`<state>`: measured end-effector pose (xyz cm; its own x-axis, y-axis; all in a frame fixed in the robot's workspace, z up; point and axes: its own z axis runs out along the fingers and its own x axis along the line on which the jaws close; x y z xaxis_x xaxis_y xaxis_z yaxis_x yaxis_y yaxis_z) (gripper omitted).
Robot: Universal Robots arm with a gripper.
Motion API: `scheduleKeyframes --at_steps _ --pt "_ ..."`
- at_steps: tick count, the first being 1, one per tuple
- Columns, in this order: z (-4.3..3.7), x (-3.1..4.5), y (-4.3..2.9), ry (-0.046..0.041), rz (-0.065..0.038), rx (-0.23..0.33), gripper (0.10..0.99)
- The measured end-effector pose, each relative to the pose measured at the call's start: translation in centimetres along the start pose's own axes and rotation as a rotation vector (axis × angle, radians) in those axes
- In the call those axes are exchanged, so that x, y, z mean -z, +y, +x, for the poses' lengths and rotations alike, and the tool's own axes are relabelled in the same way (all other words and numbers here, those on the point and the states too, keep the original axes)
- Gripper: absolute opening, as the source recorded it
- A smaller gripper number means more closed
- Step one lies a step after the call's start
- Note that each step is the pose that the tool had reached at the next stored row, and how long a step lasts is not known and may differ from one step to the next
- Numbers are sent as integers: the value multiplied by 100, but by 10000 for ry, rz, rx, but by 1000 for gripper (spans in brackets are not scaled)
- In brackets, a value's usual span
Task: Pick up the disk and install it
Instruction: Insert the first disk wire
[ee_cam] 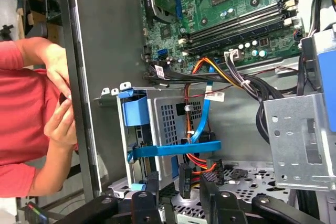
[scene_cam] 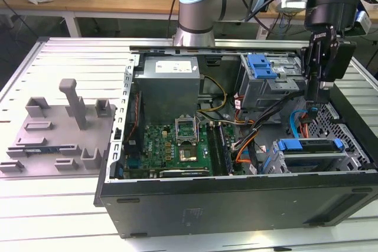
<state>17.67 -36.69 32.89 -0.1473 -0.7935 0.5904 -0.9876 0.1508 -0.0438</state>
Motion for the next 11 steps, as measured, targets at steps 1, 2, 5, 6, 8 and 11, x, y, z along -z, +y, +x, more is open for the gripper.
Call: scheduleKeyframes --at_steps 1,2,5,6,8,11 --pt "-5 -6 1 40 4 -6 439" --pt "-13 -14 3 111 12 -15 424" --pt "-29 -27 9 224 22 -30 294" --pt "-35 -30 10 259 26 -35 294" --pt "-48 -35 13 331 35 -44 227" --pt "-68 -40 15 415 50 -50 227"
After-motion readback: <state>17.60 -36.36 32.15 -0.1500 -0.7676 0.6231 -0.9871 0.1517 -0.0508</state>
